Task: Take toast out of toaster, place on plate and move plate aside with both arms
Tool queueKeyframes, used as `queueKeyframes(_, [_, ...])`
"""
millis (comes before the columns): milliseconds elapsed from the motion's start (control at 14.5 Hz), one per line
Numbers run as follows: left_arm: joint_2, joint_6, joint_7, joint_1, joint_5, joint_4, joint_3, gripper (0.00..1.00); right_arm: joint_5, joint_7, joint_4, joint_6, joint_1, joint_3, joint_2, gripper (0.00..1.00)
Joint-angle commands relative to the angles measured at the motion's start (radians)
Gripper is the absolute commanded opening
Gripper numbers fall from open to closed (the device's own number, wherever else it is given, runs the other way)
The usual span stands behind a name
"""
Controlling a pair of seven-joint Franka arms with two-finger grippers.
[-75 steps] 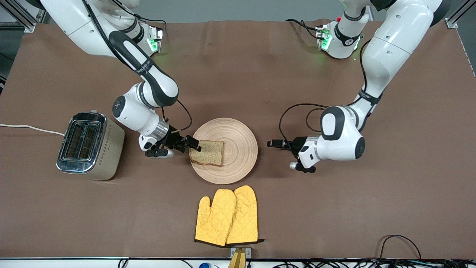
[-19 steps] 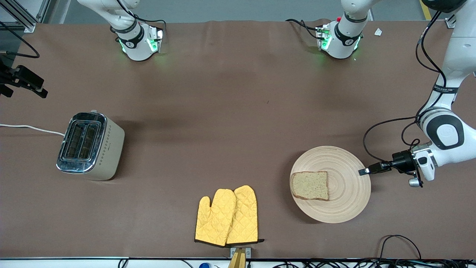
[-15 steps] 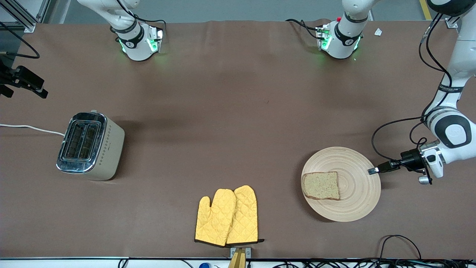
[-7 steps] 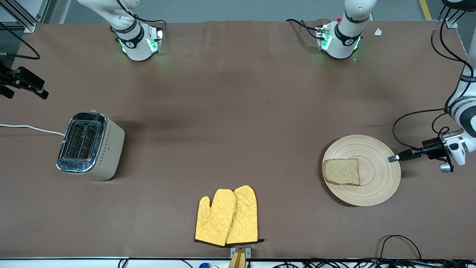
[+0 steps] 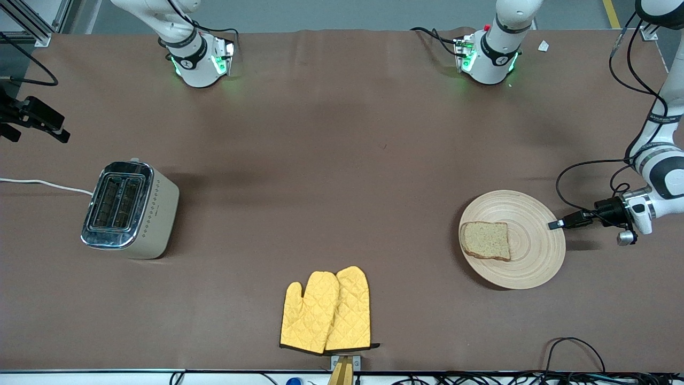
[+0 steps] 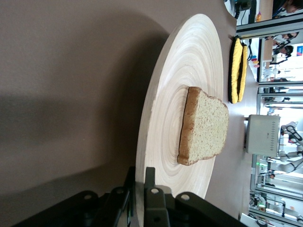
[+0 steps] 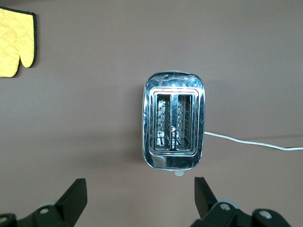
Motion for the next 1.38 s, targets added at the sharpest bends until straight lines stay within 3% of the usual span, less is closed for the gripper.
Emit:
queueKeyframes(0, [0.023, -0.012, 0.019, 0.011, -0.007, 0.012, -0.013, 0.64, 0.013, 0.01, 0.015, -0.001, -0.015, 0.01, 0.007, 1.0])
queueKeyframes(69, [0.019, -0.012, 0.016, 0.011, -0.006, 0.012, -0.013, 1.0, 0.013, 0.01, 0.015, -0.001, -0.015, 0.01, 0.007, 1.0])
queueKeyframes(275, [0.002, -0.023, -0.016, 0.003, 0.01, 0.06, -0.022, 1.0, 0.013, 0.01, 0.013, -0.001, -0.015, 0.01, 0.007, 1.0])
queueKeyframes(688, [-0.045, -0.192, -0.214, -0.086, 0.171, 0.32, -0.049, 1.0, 0.013, 0.01, 0.015, -0.001, -0.015, 0.01, 0.007, 1.0])
queueKeyframes(1307, [-0.496, -0.397, -0.774, -0.134, 0.48, 0.33, -0.146, 1.0, 0.014, 0.01, 0.013, -0.001, -0.015, 0.01, 0.013, 1.0])
